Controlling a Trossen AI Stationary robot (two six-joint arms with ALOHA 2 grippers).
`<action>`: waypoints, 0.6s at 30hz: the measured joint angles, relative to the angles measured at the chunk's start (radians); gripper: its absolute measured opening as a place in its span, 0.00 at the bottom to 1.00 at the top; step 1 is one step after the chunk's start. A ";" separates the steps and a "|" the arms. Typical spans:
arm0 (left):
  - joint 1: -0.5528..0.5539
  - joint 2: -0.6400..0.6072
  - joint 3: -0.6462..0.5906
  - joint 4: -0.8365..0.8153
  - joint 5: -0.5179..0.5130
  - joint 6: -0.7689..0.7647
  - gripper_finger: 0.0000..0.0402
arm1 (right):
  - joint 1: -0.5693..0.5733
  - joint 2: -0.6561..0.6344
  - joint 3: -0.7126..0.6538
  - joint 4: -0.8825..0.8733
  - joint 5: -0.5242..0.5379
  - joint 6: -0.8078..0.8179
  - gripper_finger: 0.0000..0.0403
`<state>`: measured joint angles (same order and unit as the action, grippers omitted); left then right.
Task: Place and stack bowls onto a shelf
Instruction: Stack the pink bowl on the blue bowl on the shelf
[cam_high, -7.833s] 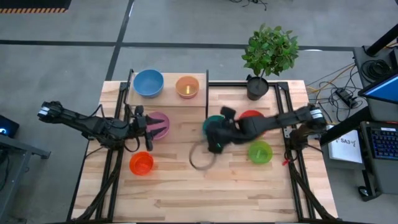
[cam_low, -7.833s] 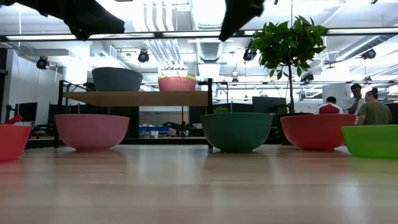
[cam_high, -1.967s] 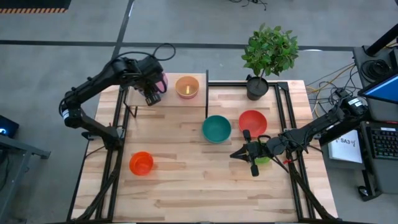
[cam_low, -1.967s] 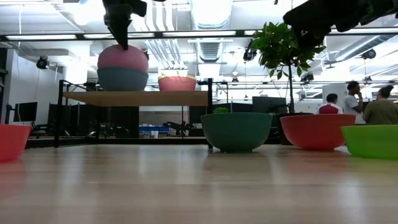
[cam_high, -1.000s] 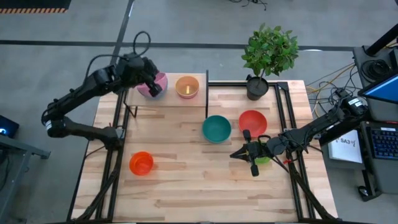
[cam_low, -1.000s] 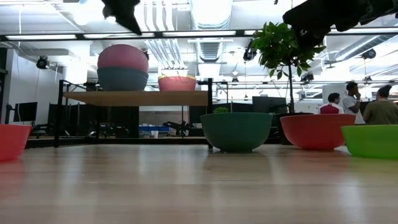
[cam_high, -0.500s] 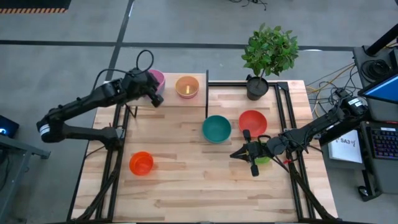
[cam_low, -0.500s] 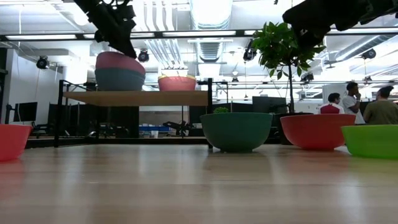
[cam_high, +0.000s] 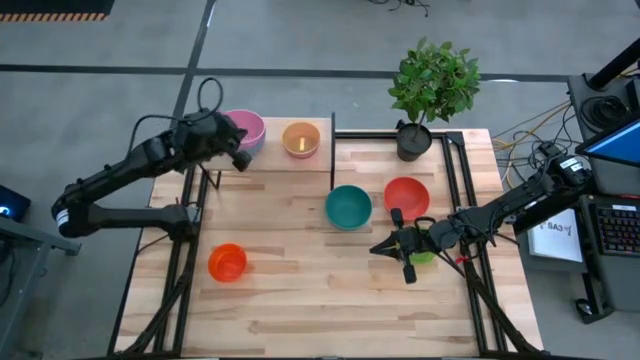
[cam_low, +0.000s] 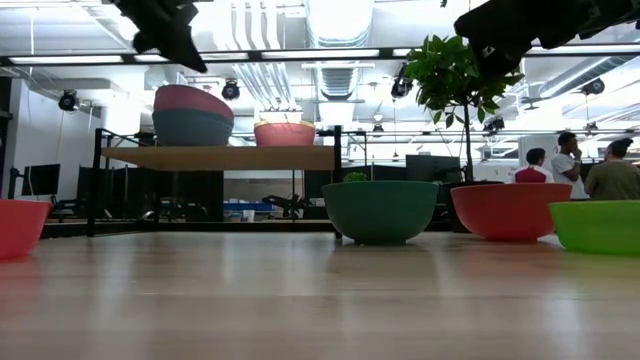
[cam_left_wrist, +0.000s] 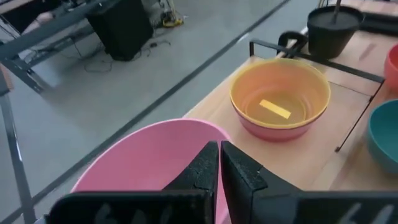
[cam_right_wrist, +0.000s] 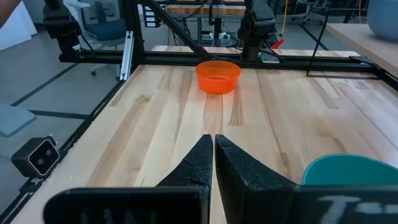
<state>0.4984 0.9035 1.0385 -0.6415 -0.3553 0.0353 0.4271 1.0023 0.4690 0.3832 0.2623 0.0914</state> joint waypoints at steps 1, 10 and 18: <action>0.000 -0.020 -0.011 0.000 0.000 0.000 0.00 | 0.000 0.000 0.000 0.000 0.000 -0.001 0.02; 0.000 -0.164 -0.213 0.038 0.025 -0.100 0.00 | 0.000 0.000 0.000 0.001 0.000 -0.005 0.02; 0.000 -0.200 -0.282 0.095 0.052 -0.131 0.00 | 0.000 0.000 0.001 0.020 0.000 -0.005 0.02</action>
<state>0.4984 0.7035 0.7570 -0.5469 -0.3033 -0.0959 0.4271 1.0023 0.4698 0.4031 0.2623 0.0860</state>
